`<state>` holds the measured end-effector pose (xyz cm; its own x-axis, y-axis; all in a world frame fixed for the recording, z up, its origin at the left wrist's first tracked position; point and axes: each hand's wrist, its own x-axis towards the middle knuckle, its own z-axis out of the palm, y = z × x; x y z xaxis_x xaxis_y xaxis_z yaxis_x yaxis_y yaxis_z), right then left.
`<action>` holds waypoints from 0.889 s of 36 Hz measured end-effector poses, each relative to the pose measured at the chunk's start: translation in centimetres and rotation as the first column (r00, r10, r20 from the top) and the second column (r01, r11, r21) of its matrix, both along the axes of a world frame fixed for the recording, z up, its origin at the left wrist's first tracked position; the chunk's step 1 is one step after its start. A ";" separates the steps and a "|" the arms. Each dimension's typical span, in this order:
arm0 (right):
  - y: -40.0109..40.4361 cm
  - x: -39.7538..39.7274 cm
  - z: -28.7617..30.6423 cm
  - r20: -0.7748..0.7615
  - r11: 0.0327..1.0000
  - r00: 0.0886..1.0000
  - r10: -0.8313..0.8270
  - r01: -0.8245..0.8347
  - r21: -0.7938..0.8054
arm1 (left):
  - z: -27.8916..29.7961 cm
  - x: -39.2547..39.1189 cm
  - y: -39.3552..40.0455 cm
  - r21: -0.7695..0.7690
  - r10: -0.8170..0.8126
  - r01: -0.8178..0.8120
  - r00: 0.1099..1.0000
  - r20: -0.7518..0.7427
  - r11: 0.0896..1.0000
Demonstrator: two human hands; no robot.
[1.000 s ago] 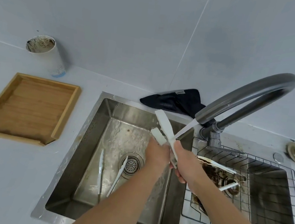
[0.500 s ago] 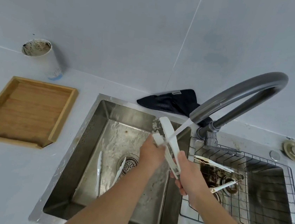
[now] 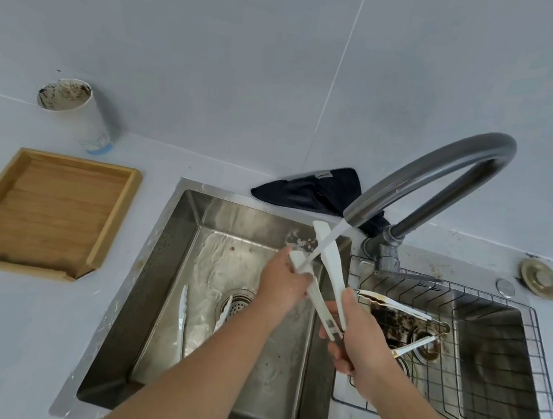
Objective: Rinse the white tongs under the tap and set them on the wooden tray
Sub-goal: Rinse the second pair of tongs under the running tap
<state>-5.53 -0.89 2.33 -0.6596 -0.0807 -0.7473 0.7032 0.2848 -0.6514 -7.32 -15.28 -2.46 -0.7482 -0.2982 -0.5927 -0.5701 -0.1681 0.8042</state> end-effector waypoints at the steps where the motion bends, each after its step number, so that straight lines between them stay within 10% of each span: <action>1: 0.0 0.1 -0.1 0.008 1.000 1.000 -0.004 0.004 -0.005 | 0.0 0.2 0.3 0.034 0.009 -0.008 1.000 -0.006 0.999; 14: 0.3 2.9 0.2 0.130 0.998 0.992 -0.002 0.011 -0.064 | 0.7 4.7 -0.5 0.339 0.264 -0.285 0.959 0.108 0.897; 32: -1.8 7.5 -1.2 0.278 0.996 0.960 0.016 0.011 -0.094 | -0.8 12.3 -2.6 0.270 0.256 -0.300 0.948 0.187 0.915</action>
